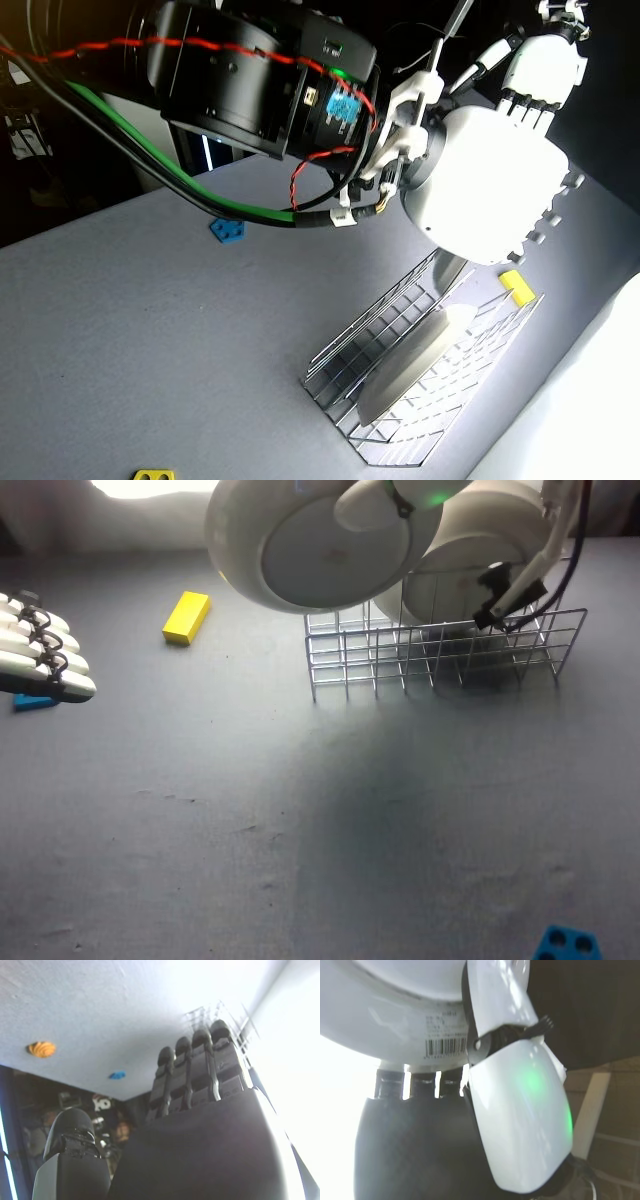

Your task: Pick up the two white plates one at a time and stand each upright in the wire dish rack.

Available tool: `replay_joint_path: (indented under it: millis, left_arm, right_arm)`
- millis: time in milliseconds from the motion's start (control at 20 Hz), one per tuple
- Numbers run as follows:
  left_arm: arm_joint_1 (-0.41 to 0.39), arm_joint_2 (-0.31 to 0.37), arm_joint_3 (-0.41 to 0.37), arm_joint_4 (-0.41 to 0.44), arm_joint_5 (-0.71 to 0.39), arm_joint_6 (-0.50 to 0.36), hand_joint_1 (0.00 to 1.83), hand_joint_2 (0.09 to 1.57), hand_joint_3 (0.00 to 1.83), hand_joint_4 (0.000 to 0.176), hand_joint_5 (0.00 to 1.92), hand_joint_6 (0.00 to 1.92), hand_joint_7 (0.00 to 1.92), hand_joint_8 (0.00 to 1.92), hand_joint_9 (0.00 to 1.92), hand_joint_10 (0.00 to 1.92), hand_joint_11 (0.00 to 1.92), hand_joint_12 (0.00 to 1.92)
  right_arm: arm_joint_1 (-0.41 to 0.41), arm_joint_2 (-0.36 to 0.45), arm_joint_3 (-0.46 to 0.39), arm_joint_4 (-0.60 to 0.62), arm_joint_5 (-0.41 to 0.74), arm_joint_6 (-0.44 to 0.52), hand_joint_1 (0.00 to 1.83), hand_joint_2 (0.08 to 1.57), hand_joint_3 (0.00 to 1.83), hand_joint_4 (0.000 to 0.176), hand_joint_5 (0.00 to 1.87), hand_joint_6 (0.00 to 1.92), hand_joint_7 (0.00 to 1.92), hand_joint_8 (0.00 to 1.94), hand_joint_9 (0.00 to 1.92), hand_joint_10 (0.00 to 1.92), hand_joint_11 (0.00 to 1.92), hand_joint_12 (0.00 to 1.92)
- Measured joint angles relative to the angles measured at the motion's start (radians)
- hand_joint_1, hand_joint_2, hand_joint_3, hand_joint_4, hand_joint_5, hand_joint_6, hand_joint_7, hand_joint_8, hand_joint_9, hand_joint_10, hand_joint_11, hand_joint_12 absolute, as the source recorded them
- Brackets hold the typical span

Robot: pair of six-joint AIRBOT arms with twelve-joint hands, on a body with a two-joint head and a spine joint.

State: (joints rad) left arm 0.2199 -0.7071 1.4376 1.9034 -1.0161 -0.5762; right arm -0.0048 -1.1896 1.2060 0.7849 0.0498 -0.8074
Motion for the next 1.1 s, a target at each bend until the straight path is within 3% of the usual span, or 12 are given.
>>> replay_joint_path:
  millis: [500, 550, 750, 800, 850, 1100]
  left_arm:
    - [0.0, -0.013, 0.006, 0.002, 0.002, -0.002, 0.0, 1.11, 0.0, 0.0, 0.08, 0.0, 0.08, 0.0, 0.04, 0.0, 0.0, 0.13]
    - [0.0, -0.013, 0.006, 0.003, 0.002, -0.002, 0.0, 1.11, 0.0, 0.0, 0.05, 0.0, 0.05, 0.01, 0.01, 0.0, 0.0, 0.03]
    - [0.0, -0.019, 0.018, 0.003, 0.002, -0.002, 0.0, 1.11, 0.0, 0.0, 0.08, 0.01, 0.08, 0.01, 0.04, 0.01, 0.04, 0.02]
    - [0.0, -0.019, 0.018, 0.004, 0.002, -0.002, 0.0, 1.11, 0.0, 0.0, 0.08, 0.01, 0.08, 0.01, 0.04, 0.01, 0.04, 0.02]
    - [0.001, -0.019, 0.018, 0.003, 0.002, -0.003, 0.0, 1.11, 0.0, 0.0, 0.07, 0.01, 0.08, 0.01, 0.04, 0.01, 0.03, 0.02]
    - [0.002, -0.02, 0.018, 0.004, 0.001, -0.003, 0.0, 1.11, 0.0, 0.0, 0.08, 0.0, 0.08, 0.0, 0.04, 0.0, 0.03, 0.03]
  right_arm:
    - [-0.058, -0.018, 0.037, -0.026, 0.037, 0.003, 1.48, 1.15, 0.0, 0.0, 0.86, 1.11, 0.91, 1.0, 0.83, 1.18, 0.69, 1.68]
    - [-0.066, -0.026, 0.044, -0.026, 0.039, 0.003, 1.48, 1.15, 0.0, 0.0, 0.85, 1.11, 0.9, 1.02, 0.83, 1.18, 0.69, 1.68]
    - [-0.097, -0.051, 0.052, -0.026, 0.048, 0.003, 1.48, 1.14, 0.0, 0.0, 0.87, 1.07, 0.92, 0.99, 0.86, 1.16, 0.68, 1.68]
    - [-0.103, -0.055, 0.053, -0.026, 0.055, 0.004, 1.39, 1.13, 0.0, 0.0, 0.9, 1.07, 0.95, 0.98, 0.86, 1.23, 0.64, 1.4]
    - [-0.111, -0.059, 0.057, -0.026, 0.059, 0.003, 1.46, 1.13, 0.0, 0.0, 0.88, 1.07, 0.94, 0.97, 0.86, 1.16, 0.69, 1.61]
    - [-0.119, -0.075, 0.079, -0.026, 0.066, 0.005, 1.48, 1.14, 0.0, 0.0, 0.87, 1.08, 0.92, 1.0, 0.86, 1.15, 0.69, 1.67]
